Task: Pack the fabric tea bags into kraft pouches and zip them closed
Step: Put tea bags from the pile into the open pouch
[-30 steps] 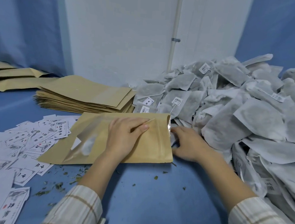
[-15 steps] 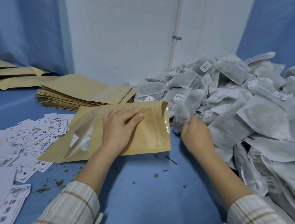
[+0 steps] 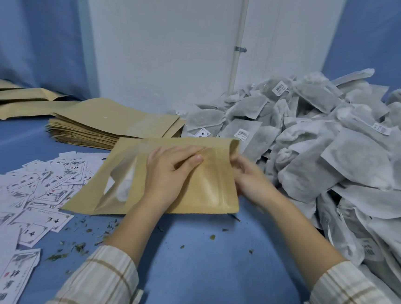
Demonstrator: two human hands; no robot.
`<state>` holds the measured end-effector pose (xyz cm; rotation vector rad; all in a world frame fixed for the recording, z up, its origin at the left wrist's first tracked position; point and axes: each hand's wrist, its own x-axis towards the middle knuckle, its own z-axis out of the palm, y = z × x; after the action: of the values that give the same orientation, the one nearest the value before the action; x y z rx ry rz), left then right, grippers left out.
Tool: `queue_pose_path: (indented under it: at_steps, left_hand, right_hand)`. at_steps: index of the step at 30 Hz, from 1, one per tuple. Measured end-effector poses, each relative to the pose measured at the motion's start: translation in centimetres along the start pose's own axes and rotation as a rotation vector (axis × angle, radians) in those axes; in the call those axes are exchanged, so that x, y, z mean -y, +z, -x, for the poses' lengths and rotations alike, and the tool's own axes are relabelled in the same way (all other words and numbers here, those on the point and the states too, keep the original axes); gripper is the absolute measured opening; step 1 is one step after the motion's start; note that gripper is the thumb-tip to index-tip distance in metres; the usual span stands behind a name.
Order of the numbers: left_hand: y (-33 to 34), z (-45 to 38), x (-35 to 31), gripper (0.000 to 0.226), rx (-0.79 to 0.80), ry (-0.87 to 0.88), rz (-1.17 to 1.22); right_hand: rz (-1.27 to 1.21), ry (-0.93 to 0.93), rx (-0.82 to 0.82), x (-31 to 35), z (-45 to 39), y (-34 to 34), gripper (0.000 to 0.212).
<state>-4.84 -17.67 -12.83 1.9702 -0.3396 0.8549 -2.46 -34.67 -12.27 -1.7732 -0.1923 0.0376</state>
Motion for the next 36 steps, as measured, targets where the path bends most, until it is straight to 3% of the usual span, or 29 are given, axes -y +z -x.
queue_pose_path:
  at_steps: [3, 5, 7, 9, 11, 14, 18, 22, 27, 29, 32, 36]
  left_hand:
    - [0.9, 0.3, -0.4, 0.016, 0.065, 0.051, -0.004]
    - [1.2, 0.4, -0.2, 0.017, 0.068, 0.026, -0.011]
    - [1.1, 0.4, 0.2, 0.016, 0.052, 0.012, -0.035]
    - [1.0, 0.3, 0.4, 0.016, 0.023, -0.015, -0.061]
    - [0.9, 0.2, 0.5, 0.016, -0.010, -0.037, -0.068]
    - [0.9, 0.3, 0.3, 0.016, -0.026, -0.043, -0.066]
    - [0.9, 0.4, 0.2, 0.017, -0.020, -0.049, -0.068]
    - [0.8, 0.4, 0.1, 0.017, -0.019, -0.058, -0.063]
    - [1.0, 0.4, 0.1, 0.018, 0.004, -0.068, -0.059]
    - [1.0, 0.4, 0.2, 0.018, -0.003, -0.067, -0.058]
    - [1.0, 0.4, 0.2, 0.017, -0.019, -0.067, -0.049]
    - [0.7, 0.2, 0.1, 0.017, -0.063, -0.069, -0.050]
  right_hand:
    - [0.320, 0.048, 0.235, 0.1, 0.7, -0.1, 0.024]
    - [0.453, -0.023, 0.266, 0.7, 0.8, -0.3, 0.022]
    - [0.633, -0.143, 0.110, 1.7, 0.7, -0.8, 0.017]
    - [0.901, -0.247, -0.135, 2.7, 0.7, -1.7, 0.026]
    - [1.191, -0.317, -0.274, 3.3, 0.8, -2.9, 0.030]
    - [1.670, -0.238, -0.288, 3.3, 0.9, -3.7, 0.030]
    - [1.837, -0.106, -0.309, 2.8, 1.0, -3.5, 0.029]
    - [1.717, -0.221, -0.344, 2.8, 0.8, -3.8, 0.029]
    - [1.453, -0.397, -0.269, 2.6, 0.9, -3.6, 0.039]
    - [1.176, -0.543, -0.292, 2.8, 1.0, -3.0, 0.041]
    - [0.514, -0.753, -0.455, 4.1, 1.5, -1.9, 0.037]
    - [-0.090, -0.579, -0.597, 5.3, 1.7, -2.7, 0.043]
